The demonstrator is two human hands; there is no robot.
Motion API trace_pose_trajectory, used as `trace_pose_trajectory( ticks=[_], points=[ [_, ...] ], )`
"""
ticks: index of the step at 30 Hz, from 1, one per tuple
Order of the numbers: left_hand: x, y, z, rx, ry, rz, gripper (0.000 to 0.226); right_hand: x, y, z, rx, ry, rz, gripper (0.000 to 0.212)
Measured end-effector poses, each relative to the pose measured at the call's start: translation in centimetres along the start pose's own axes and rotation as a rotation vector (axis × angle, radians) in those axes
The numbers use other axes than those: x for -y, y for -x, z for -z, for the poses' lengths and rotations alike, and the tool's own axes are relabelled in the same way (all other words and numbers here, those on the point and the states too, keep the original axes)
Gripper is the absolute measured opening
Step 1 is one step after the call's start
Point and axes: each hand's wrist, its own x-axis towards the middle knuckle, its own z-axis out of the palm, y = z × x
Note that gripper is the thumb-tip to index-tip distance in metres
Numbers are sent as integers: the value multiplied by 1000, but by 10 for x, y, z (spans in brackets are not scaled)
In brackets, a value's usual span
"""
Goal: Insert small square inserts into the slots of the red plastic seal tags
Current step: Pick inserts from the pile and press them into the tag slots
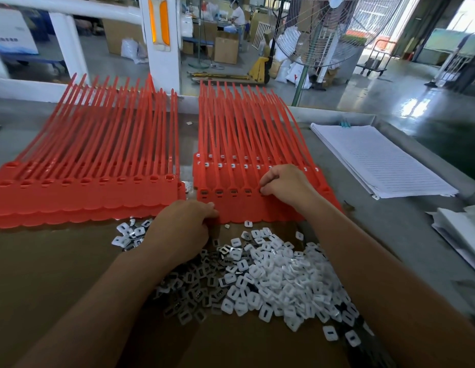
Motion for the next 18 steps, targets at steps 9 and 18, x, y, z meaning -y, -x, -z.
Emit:
trace_pose_trajectory(
  ticks=[9,18],
  points=[
    [0,0,0,14,4,5,53,1,14,15,32,16,102,17],
    [-1,2,1,12,1,11,55,35,70,4,318,78,373,13]
  ],
)
